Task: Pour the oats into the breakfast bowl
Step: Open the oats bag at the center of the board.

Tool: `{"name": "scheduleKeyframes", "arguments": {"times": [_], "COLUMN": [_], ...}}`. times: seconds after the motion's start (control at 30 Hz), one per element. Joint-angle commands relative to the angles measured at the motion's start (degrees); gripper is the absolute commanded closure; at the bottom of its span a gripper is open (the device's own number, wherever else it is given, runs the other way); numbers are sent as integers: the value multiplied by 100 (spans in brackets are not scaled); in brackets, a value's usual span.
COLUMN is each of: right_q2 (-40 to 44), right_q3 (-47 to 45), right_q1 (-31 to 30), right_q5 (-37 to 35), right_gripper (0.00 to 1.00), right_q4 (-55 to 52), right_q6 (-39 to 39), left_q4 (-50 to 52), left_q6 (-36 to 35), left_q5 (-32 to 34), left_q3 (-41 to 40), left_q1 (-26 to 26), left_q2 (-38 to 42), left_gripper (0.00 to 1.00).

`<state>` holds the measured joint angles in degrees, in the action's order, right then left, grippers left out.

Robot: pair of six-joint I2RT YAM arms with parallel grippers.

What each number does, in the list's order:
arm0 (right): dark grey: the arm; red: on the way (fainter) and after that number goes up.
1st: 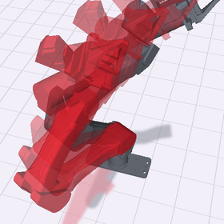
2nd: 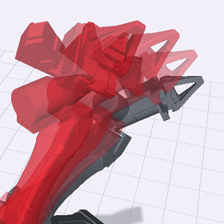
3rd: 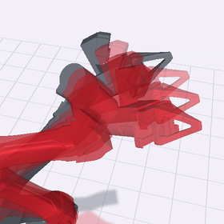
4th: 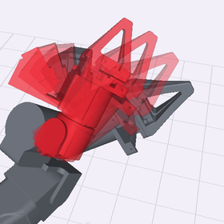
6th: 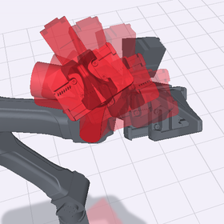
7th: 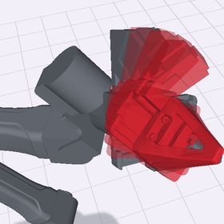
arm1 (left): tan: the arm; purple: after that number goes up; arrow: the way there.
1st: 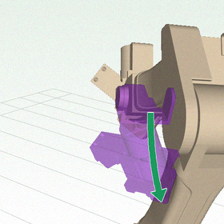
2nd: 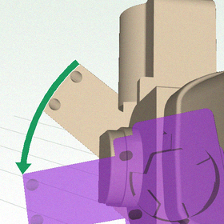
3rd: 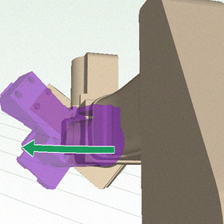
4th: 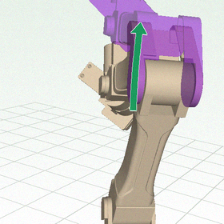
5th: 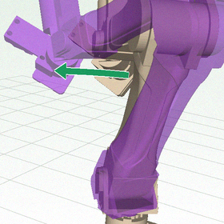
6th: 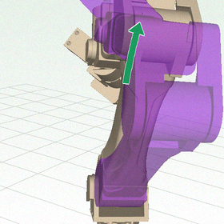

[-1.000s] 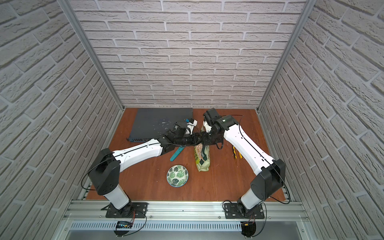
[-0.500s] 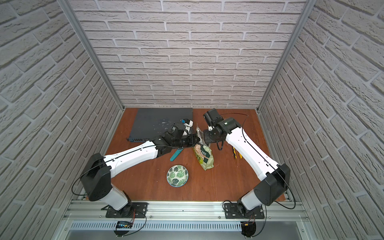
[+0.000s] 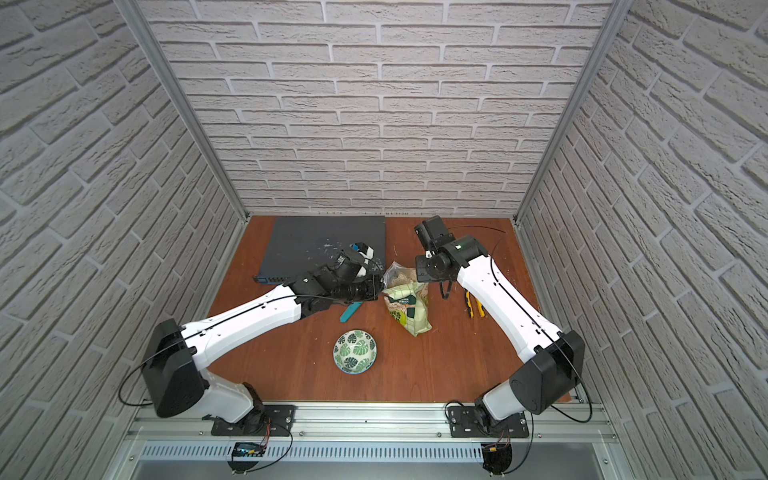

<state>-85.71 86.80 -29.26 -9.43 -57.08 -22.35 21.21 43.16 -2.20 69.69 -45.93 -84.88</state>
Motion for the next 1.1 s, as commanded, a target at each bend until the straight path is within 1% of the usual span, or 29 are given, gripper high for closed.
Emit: {"name": "scheduleKeyframes", "arguments": {"times": [0.0, 0.03, 0.07, 0.1, 0.13, 0.17, 0.23, 0.3, 0.37, 0.43, 0.5, 0.57, 0.63, 0.7, 0.77, 0.8, 0.83, 0.9, 0.97, 1.07], "right_q2": [385, 384, 357, 324, 278, 259, 257, 307, 349, 377, 371, 361, 355, 353, 341, 328, 308, 220, 180, 93], "right_q3": [-83, -134, -184, -196, -217, -261, -343, -420, -454, -446, -437, -429, -428, -424, -388, -363, -305, -140, -72, -27], "right_q1": [179, 175, 175, 175, 175, 175, 175, 175, 175, 175, 175, 175, 179, 175, 175, 192, 279, 569, 769, 849], "right_q5": [230, 490, 759, 898, 979, 1061, 1223, 1299, 1287, 1259, 1251, 1247, 1260, 1255, 1161, 1133, 1128, 1147, 1341, 1435], "right_gripper": [97, 97, 97, 97, 97, 97, 97, 97, 97, 97, 97, 97, 97, 97, 97, 97, 97, 97, 97, 97], "right_q4": [456, 529, 548, 518, 495, 503, 564, 618, 627, 578, 546, 527, 531, 507, 404, 318, 197, -138, -175, -30], "right_q6": [387, 435, 469, 505, 496, 501, 490, 473, 476, 487, 494, 487, 477, 490, 572, 665, 767, 972, 1137, 1395], "left_q4": [1108, 1181, 1226, 1212, 1184, 1157, 1050, 894, 793, 811, 920, 1057, 1121, 1147, 1173, 1182, 1251, 1301, 1199, 1252], "left_q6": [-221, -279, -369, -447, -511, -571, -666, -738, -819, -931, -1022, -1066, -1096, -1143, -1202, -1241, -1299, -1356, -1362, -1422], "left_q5": [853, 947, 1072, 1083, 1044, 992, 780, 494, 206, -7, -201, -320, -347, -256, -139, -103, -65, 6, -133, -359], "left_q3": [259, 291, 339, 389, 462, 554, 753, 924, 1112, 1317, 1500, 1657, 1742, 1779, 1777, 1764, 1781, 1715, 1576, 1520], "left_q1": [-5, -5, -2, 21, 60, 95, 187, 282, 343, 352, 374, 408, 461, 519, 575, 590, 608, 612, 605, 533], "left_q2": [337, 346, 319, 282, 215, 152, -6, -137, -296, -488, -730, -997, -1217, -1350, -1372, -1340, -1298, -1152, -1000, -918], "left_gripper": [100, 98, 90, 85, 77, 66, 51, 43, 36, 31, 28, 29, 35, 47, 65, 72, 79, 91, 97, 100]}}
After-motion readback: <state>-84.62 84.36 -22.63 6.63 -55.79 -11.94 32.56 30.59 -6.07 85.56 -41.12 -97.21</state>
